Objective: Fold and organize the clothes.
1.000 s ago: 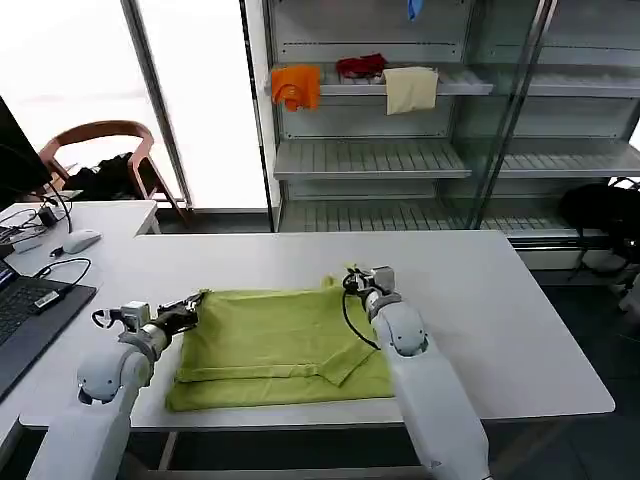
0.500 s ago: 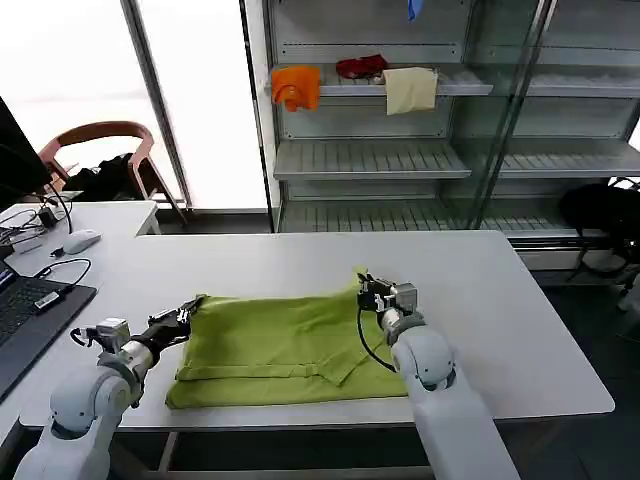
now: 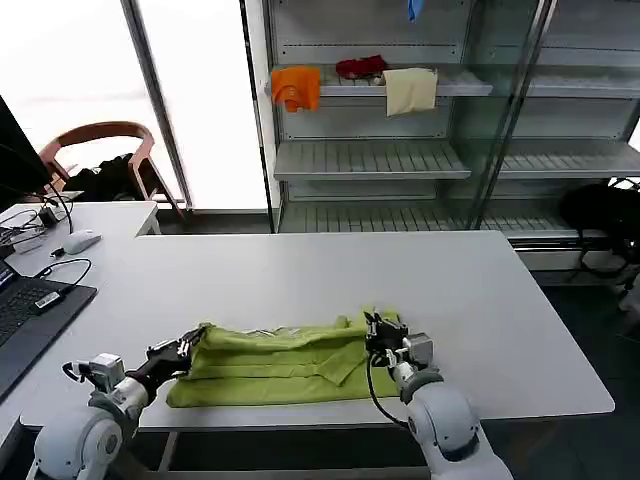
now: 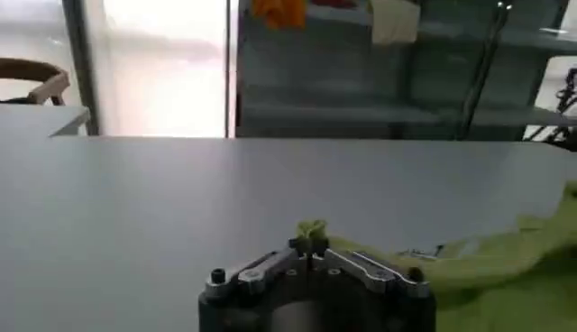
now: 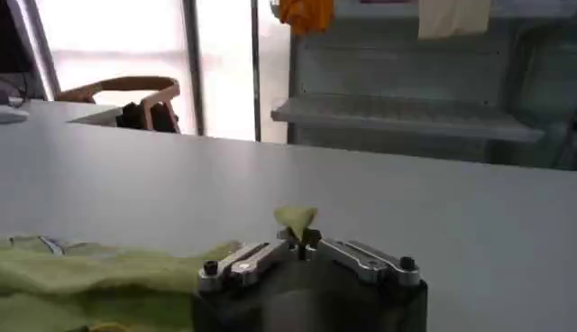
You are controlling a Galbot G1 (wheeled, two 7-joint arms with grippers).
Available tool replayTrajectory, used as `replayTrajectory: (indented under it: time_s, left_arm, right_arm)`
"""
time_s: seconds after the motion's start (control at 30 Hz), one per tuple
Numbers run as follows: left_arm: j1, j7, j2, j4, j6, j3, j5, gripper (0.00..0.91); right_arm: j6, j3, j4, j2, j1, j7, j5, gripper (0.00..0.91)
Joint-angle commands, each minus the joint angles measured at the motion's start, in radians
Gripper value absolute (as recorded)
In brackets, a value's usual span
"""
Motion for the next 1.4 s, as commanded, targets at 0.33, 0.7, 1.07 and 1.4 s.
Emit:
replayTrajectory:
  time_s: [0.33,0.7,1.07,1.4]
  left_arm:
    - [0.070,-0.001,-0.008,-0.030,0.001,-0.009,0.142,0.010]
    - [0.069,-0.027,-0.014,-0.039,0.001,-0.013,0.165,0.907]
    - [0.076,-0.149,-0.060,-0.114,-0.001,-0.038,0.002,0.907]
    - [0.174,-0.253,-0.197,-0.053,-0.187,0.011,0.067,0.907]
  right_arm:
    - [0.004,0.003,0.015,0.012,-0.082,0.027,-0.145,0.907]
    - [0.004,0.015,0.036,0.011,-0.089,0.058,-0.308,0.907]
    - [0.081,0.091,0.126,0.012,-0.084,0.027,-0.082,0.907]
    - [0.189,0.237,0.117,-0.030,0.017,-0.081,0.158,0.907]
